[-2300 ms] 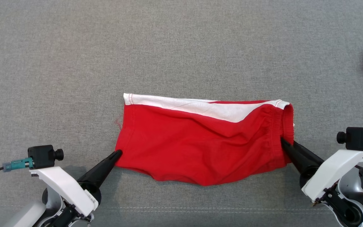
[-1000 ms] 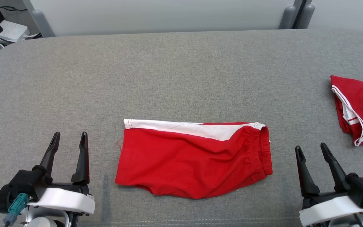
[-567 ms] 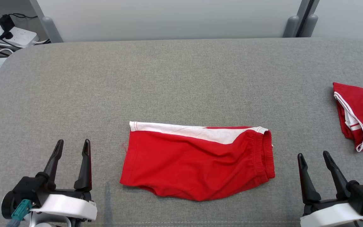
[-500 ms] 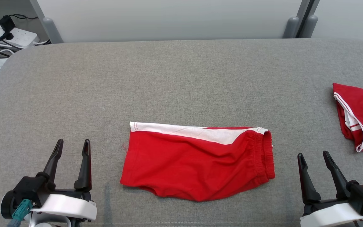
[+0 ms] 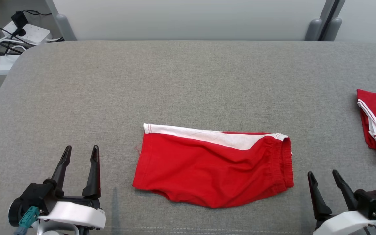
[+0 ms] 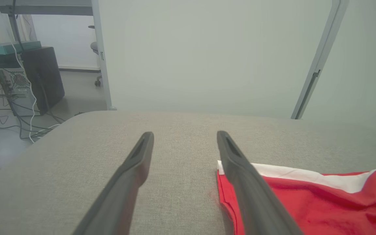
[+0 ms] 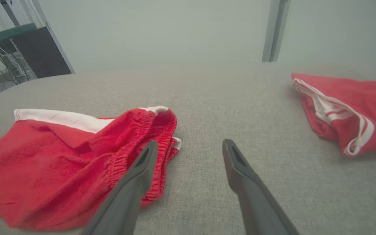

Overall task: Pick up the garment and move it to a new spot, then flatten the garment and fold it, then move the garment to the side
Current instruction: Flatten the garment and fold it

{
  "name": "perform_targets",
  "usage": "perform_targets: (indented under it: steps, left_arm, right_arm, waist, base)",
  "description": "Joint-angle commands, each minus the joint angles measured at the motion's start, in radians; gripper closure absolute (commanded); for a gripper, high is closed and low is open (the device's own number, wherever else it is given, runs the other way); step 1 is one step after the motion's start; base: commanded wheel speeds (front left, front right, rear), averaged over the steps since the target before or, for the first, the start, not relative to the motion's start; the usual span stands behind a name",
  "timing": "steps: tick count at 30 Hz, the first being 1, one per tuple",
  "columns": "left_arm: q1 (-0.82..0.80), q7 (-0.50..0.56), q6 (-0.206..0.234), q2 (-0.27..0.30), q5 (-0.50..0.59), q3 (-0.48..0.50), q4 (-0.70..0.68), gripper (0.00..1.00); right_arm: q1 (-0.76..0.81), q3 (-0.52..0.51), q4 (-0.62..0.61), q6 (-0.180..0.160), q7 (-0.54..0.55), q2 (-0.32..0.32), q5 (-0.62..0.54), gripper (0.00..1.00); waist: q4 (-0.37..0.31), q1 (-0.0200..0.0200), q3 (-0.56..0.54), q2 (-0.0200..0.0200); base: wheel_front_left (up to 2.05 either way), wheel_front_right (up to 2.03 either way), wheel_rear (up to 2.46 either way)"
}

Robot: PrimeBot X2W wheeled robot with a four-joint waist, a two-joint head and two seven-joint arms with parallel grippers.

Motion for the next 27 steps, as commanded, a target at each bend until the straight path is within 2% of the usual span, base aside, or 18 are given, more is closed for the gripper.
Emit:
perform_targets:
  steps: [1,6,23,24,25,26,27]
  left_arm:
    - [-0.038,-0.006,-0.013,0.009,0.013,0.037,-0.016,0.00]
    - [-0.053,-0.006,-0.032,-0.014,0.013,0.034,0.010,0.00]
    - [-0.072,-0.006,-0.075,-0.047,0.039,0.053,0.030,0.00]
    - [-0.074,-0.006,-0.078,-0.048,0.041,0.054,0.030,0.00]
    - [-0.076,-0.006,-0.080,-0.050,0.043,0.054,0.030,0.00]
    - [-0.078,-0.006,-0.082,-0.051,0.045,0.054,0.032,0.00]
    - [-0.081,-0.006,-0.084,-0.053,0.047,0.055,0.032,0.00]
  right_arm:
    - [-0.047,0.026,0.009,0.001,0.041,-0.022,0.022,0.00]
    - [-0.085,0.050,0.100,0.001,0.119,-0.052,0.073,0.00]
    - [-0.209,0.163,0.303,0.001,0.173,-0.060,0.204,0.00]
    - [-0.218,0.169,0.317,0.001,0.176,-0.057,0.216,0.09]
    - [-0.227,0.175,0.330,0.001,0.179,-0.053,0.232,0.51]
    - [-0.236,0.184,0.341,0.001,0.181,-0.055,0.242,0.62]
    - [-0.243,0.193,0.350,0.001,0.181,-0.055,0.255,1.00]
  waist:
    - [0.015,0.0000,0.001,-0.0001]
    - [0.059,0.0000,0.002,-0.0001]
    - [0.115,0.0000,0.014,-0.0001]
    - [0.115,0.0000,0.017,-0.0001]
    - [0.115,0.0000,0.018,-0.0001]
    - [0.115,0.0000,0.020,-0.0001]
    - [0.115,0.0000,0.021,-0.0001]
  base:
    - [0.00,0.00,0.00]
    - [0.00,0.00,0.00]
    - [0.00,0.00,0.00]
    - [0.00,0.00,0.00]
    - [0.00,0.00,0.00]
    - [0.00,0.00,0.00]
    - [0.00,0.00,0.00]
